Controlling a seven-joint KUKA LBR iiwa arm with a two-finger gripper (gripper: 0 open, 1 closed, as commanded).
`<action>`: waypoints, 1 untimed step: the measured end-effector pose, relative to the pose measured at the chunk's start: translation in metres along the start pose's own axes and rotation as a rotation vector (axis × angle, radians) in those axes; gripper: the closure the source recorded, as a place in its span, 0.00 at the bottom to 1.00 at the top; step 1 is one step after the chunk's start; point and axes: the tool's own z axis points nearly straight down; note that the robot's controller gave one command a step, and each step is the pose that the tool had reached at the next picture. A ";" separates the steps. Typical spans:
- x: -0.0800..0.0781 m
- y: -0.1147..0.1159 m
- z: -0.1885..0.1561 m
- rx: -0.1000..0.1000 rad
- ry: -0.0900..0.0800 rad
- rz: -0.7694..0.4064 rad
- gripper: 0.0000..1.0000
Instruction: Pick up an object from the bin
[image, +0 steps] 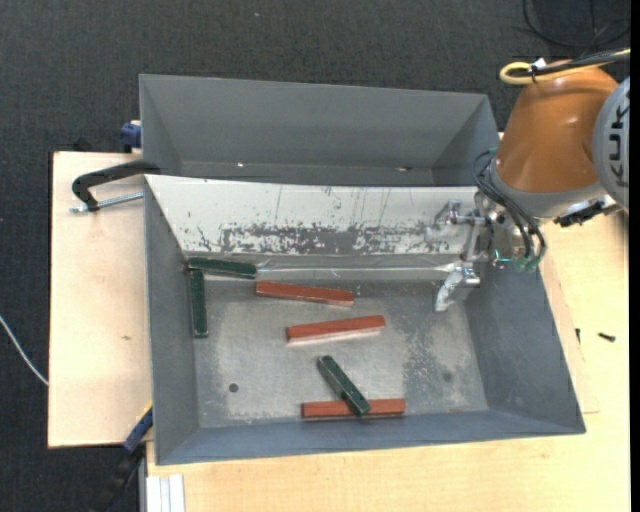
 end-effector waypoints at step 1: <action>0.014 0.032 0.045 0.001 -0.006 0.014 0.00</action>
Offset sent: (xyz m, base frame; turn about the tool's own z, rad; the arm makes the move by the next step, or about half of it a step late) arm 0.0032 0.0440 -0.1132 0.0133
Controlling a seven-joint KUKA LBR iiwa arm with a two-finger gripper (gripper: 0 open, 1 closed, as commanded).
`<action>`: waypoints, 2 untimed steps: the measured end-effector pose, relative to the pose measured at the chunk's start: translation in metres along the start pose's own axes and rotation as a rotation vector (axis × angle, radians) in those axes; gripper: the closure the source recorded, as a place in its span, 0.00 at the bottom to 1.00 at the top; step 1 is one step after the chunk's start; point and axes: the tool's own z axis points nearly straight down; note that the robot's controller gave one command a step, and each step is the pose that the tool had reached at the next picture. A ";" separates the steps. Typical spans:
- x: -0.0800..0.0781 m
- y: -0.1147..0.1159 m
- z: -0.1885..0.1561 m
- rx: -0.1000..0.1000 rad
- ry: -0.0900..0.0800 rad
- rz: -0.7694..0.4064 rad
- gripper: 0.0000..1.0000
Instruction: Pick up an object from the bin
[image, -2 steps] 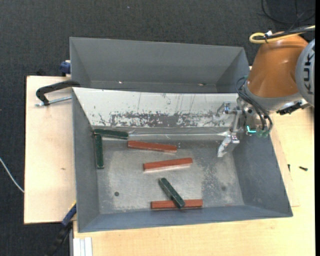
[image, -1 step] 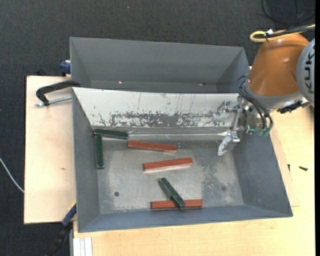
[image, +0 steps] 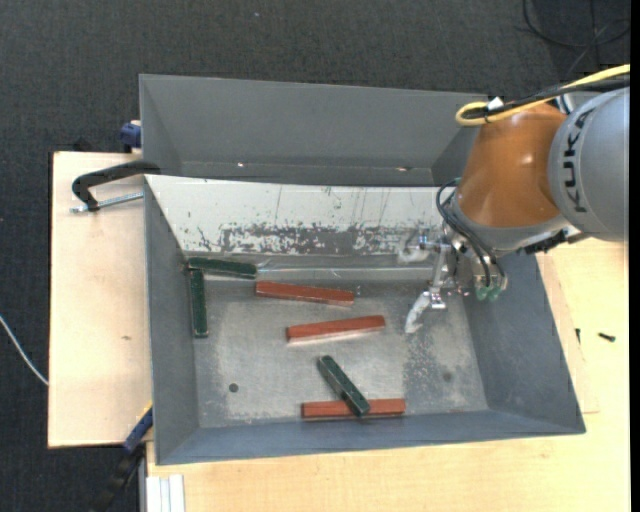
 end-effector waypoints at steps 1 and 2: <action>-0.019 0.013 0.061 -0.002 0.010 -0.002 1.00; -0.021 0.013 0.063 -0.001 -0.006 -0.001 0.00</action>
Offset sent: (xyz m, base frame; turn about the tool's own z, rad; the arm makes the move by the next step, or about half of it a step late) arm 0.0000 0.0000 0.0000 0.0000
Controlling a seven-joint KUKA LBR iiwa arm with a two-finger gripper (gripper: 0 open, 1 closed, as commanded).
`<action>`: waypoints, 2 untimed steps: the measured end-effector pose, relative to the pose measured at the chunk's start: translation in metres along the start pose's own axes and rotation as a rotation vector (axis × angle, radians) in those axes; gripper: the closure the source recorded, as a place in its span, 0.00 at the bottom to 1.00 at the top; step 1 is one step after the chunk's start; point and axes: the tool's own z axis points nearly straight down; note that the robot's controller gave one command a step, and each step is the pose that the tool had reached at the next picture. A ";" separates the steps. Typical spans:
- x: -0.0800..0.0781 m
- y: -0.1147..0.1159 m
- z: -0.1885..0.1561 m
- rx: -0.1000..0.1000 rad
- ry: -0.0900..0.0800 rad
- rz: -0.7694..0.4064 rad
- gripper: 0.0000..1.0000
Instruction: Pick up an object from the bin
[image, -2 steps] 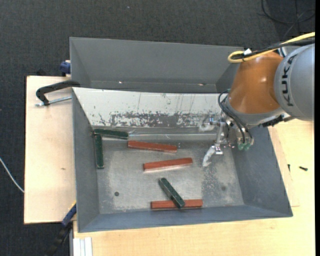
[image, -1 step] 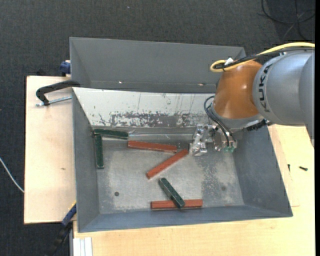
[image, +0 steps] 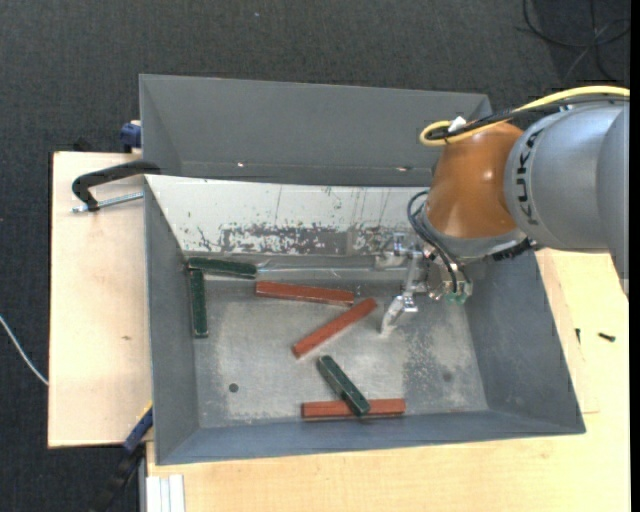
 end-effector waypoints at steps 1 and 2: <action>0.000 0.000 0.000 0.000 0.000 0.000 0.00; 0.026 0.073 -0.003 -0.001 0.022 0.043 1.00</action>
Offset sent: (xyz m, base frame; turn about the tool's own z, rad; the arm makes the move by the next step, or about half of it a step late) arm -0.0268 0.0718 -0.0042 0.0452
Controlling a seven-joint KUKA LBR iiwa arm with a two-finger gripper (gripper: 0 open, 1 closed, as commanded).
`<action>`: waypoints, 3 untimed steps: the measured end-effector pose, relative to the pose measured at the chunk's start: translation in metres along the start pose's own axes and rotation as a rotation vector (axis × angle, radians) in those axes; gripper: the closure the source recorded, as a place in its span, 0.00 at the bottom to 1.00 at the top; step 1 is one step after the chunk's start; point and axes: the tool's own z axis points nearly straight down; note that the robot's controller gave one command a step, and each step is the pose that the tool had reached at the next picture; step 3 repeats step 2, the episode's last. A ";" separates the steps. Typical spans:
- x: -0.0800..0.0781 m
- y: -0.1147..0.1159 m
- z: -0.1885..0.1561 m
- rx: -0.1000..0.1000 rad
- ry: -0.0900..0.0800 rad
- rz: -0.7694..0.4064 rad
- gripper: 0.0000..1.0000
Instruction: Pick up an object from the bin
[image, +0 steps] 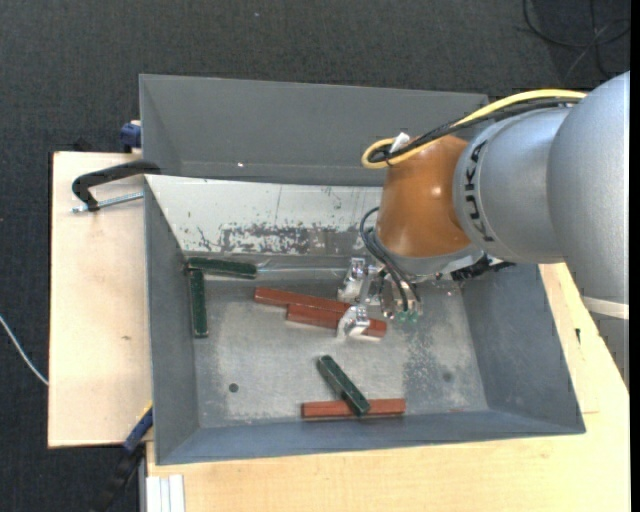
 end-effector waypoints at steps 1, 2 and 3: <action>0.000 0.000 0.000 0.000 0.000 0.000 1.00; -0.013 -0.007 -0.141 0.000 -0.013 0.060 1.00; -0.013 -0.007 -0.141 0.000 -0.013 0.060 1.00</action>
Offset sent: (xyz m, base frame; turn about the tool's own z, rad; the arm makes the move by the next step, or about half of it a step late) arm 0.0119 -0.0089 0.1394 0.0617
